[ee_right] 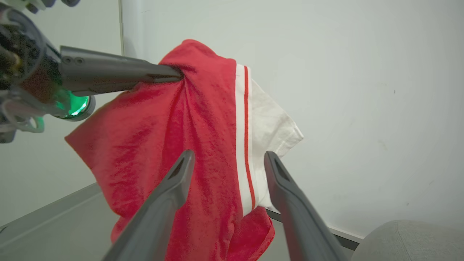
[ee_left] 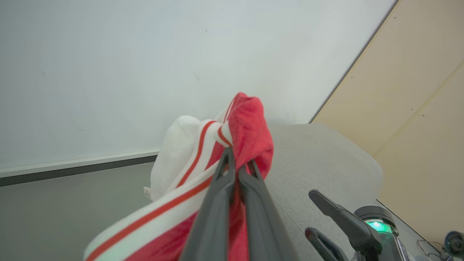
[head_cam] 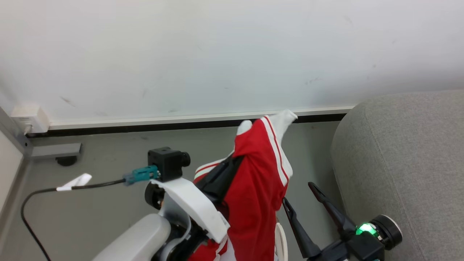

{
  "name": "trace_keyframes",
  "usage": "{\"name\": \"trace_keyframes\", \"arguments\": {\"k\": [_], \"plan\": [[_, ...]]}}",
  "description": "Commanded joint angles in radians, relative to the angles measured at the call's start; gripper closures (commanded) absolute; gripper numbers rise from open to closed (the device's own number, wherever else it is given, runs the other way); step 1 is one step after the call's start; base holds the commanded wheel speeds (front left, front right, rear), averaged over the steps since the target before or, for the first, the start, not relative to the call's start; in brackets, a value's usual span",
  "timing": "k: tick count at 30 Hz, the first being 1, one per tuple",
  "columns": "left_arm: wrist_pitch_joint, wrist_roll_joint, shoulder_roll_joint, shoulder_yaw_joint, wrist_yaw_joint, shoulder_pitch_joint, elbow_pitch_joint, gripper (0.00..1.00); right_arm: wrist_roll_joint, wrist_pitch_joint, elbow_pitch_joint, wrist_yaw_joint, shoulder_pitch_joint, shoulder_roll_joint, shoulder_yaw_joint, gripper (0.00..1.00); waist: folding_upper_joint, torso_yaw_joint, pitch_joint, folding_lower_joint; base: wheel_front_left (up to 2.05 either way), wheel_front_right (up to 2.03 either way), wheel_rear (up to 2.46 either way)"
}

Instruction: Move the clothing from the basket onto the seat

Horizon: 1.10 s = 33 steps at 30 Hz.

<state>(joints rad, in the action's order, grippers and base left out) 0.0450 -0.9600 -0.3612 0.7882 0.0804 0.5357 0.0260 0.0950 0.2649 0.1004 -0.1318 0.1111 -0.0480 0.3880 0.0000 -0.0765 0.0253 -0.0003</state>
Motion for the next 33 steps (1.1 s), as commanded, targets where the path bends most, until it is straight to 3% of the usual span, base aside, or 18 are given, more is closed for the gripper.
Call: {"name": "trace_keyframes", "arguments": {"k": [1,12,19,26,27,28,29,30,33], "plan": [[-0.001,0.007,-0.007,0.002,0.004,-0.011,-0.011,1.00,-0.009,-0.001,0.007,0.002,0.016,-0.004,0.005,0.00,0.0000,0.002,-0.003,0.0003,0.00,0.00,0.00],[-0.052,0.041,-0.041,0.065,-0.009,-0.026,-0.097,1.00,0.037,-0.001,0.120,0.002,0.148,-0.107,0.138,0.00,0.0000,0.025,-0.009,0.0003,0.00,0.00,0.00],[-0.068,0.036,-0.023,0.099,-0.041,-0.014,-0.117,1.00,0.195,-0.001,0.218,0.002,0.253,-0.191,0.347,0.00,0.0000,0.033,-0.016,0.0003,0.00,0.00,0.00],[-0.097,0.014,-0.005,0.131,-0.072,-0.010,-0.127,1.00,0.301,-0.001,0.275,0.002,0.354,-0.186,0.473,0.00,0.0000,0.036,-0.014,0.0003,0.00,0.00,0.00],[-0.097,0.012,-0.004,0.133,-0.073,-0.009,-0.126,1.00,0.310,-0.001,0.275,0.002,0.364,-0.184,0.482,0.22,0.0000,0.037,-0.014,0.0003,0.00,0.00,0.00],[-0.097,0.011,-0.003,0.133,-0.074,-0.008,-0.125,1.00,0.316,-0.001,0.273,0.002,0.371,-0.184,0.487,0.54,0.0000,0.038,-0.013,0.0003,0.00,0.00,0.00],[-0.095,0.011,-0.003,0.132,-0.073,-0.009,-0.123,1.00,0.323,-0.001,0.269,0.002,0.376,-0.183,0.491,0.70,0.0000,0.040,-0.012,0.0003,0.00,0.00,0.00],[-0.093,0.010,-0.004,0.131,-0.072,-0.009,-0.121,1.00,0.326,-0.001,0.262,0.002,0.380,-0.184,0.490,1.00,0.0000,0.042,-0.010,0.0003,0.00,0.00,0.00],[-0.089,0.012,-0.013,0.125,-0.065,-0.012,-0.113,1.00,0.339,-0.001,0.255,0.002,0.378,-0.189,0.495,1.00,0.0000,0.047,-0.007,0.0003,0.00,0.00,0.00]]}}
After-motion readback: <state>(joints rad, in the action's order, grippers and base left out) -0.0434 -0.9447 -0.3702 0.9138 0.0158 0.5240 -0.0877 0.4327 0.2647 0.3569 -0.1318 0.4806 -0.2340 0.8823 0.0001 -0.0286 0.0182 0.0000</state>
